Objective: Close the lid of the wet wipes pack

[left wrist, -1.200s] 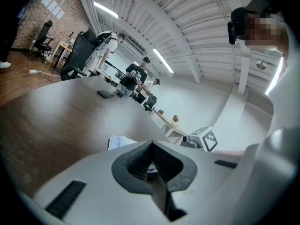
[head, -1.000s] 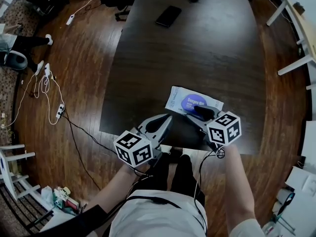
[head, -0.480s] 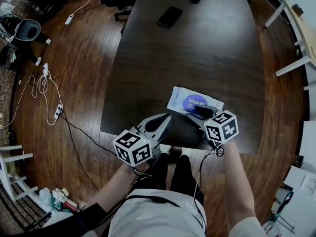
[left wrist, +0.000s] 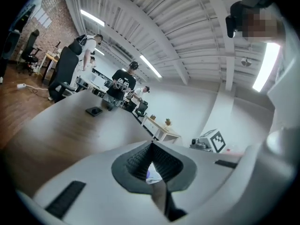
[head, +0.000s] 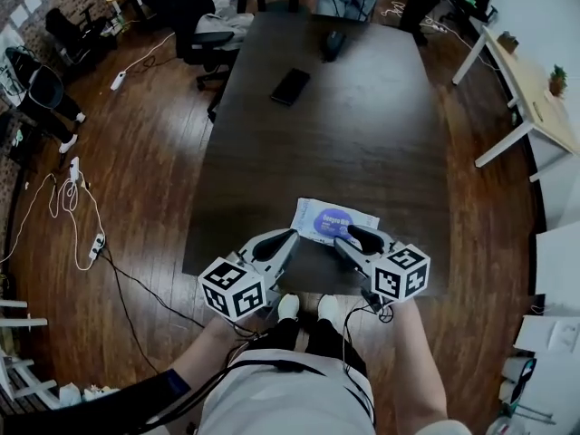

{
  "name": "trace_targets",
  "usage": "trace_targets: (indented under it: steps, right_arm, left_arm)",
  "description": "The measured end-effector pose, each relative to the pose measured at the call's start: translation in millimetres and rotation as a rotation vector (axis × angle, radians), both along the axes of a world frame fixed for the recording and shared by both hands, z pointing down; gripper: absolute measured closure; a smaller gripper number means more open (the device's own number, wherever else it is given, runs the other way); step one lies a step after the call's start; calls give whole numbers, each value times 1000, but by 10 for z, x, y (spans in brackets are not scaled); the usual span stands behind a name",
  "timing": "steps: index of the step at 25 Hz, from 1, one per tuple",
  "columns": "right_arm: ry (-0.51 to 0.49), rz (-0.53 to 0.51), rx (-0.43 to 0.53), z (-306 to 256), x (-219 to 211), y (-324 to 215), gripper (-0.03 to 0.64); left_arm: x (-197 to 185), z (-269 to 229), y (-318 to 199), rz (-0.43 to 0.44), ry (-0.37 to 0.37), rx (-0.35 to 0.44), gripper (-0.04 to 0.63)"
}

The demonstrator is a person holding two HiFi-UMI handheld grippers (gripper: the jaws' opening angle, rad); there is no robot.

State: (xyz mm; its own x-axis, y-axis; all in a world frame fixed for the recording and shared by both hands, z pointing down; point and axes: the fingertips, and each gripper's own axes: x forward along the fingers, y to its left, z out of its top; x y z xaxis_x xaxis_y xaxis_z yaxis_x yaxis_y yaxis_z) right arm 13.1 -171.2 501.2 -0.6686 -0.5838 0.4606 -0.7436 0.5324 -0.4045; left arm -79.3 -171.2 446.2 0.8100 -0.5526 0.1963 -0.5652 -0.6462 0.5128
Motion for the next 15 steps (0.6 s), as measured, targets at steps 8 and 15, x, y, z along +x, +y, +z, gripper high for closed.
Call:
trace_targets:
  steps: [8, 15]
  right_arm:
    - [-96, 212, 303, -1438, 234, 711, 602]
    - [-71, 254, 381, -1695, 342, 1045, 609]
  left_arm:
    - [4, -945, 248, 40, 5, 199, 597]
    - [130, -1145, 444, 79, 20, 216, 597]
